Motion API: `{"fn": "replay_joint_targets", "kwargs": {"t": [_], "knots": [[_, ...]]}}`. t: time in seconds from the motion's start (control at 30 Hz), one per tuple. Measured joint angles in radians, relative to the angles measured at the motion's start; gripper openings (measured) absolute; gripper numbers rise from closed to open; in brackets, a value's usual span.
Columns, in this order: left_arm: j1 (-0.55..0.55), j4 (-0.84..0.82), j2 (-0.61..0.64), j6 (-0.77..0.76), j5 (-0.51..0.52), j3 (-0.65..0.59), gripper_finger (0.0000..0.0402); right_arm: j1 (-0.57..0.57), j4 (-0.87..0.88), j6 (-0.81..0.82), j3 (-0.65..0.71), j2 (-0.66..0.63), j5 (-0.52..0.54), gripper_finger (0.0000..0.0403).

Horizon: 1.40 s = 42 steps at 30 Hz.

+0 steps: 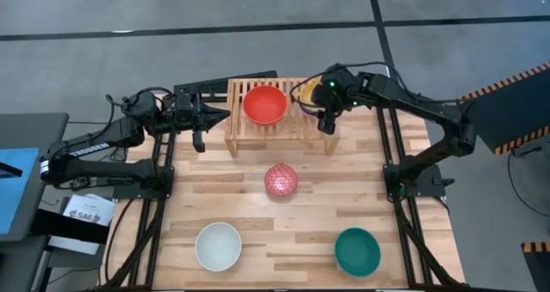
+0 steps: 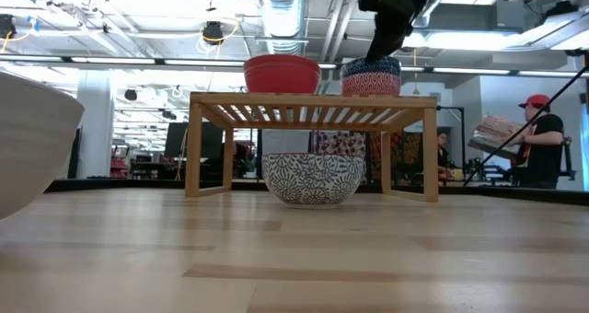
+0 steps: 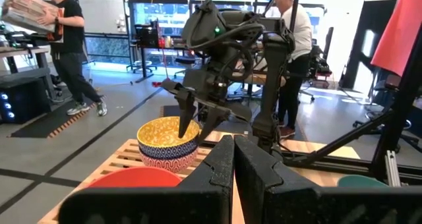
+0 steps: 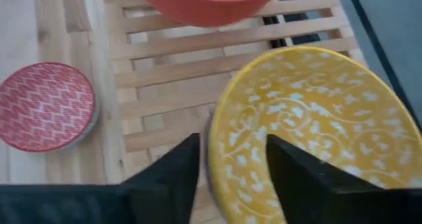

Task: Place and stack bowls onto a shelf
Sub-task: Remove the small yellow bowl from the stacked small bowls on the shelf

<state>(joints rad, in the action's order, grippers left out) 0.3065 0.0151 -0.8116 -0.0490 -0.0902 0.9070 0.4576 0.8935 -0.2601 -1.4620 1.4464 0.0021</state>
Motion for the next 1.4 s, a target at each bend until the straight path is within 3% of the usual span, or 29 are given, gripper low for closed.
{"fn": "replay_joint_targets", "kwargs": {"t": [0.2, 0.3, 0.43, 0.67, 0.8, 0.93, 1.13, 1.4], "knots": [[0.000, 0.000, 0.000, 0.002, 0.000, 0.000, 0.0000, 0.017, 0.005, 0.000, 0.000, 0.000, -0.033, 0.0076], [0.000, 0.000, 0.000, 0.002, 0.000, 0.000, 0.0000, 0.018, 0.023, -0.004, 0.000, 0.000, -0.051, 0.0043], [0.000, 0.001, 0.000, 0.002, 0.000, 0.000, 0.0000, 0.020, 0.036, 0.020, -0.002, 0.015, -0.053, 0.0052], [0.000, 0.002, 0.000, 0.003, 0.000, 0.000, 0.0000, 0.039, 0.052, 0.027, 0.001, 0.016, -0.057, 0.0154], [0.000, 0.004, 0.000, 0.003, 0.000, 0.000, 0.0000, 0.043, 0.050, 0.027, 0.001, 0.014, -0.056, 0.0181], [0.000, 0.005, 0.000, 0.003, 0.000, 0.000, 0.0000, 0.043, 0.047, 0.027, 0.001, 0.014, -0.046, 0.0147], [0.000, 0.006, 0.000, 0.003, 0.000, 0.000, 0.0000, 0.041, 0.030, 0.015, -0.003, 0.012, -0.034, 0.0030], [0.000, 0.006, 0.000, 0.003, 0.000, 0.000, 0.0000, 0.042, 0.040, 0.016, -0.104, 0.013, -0.022, 0.0030]]}}
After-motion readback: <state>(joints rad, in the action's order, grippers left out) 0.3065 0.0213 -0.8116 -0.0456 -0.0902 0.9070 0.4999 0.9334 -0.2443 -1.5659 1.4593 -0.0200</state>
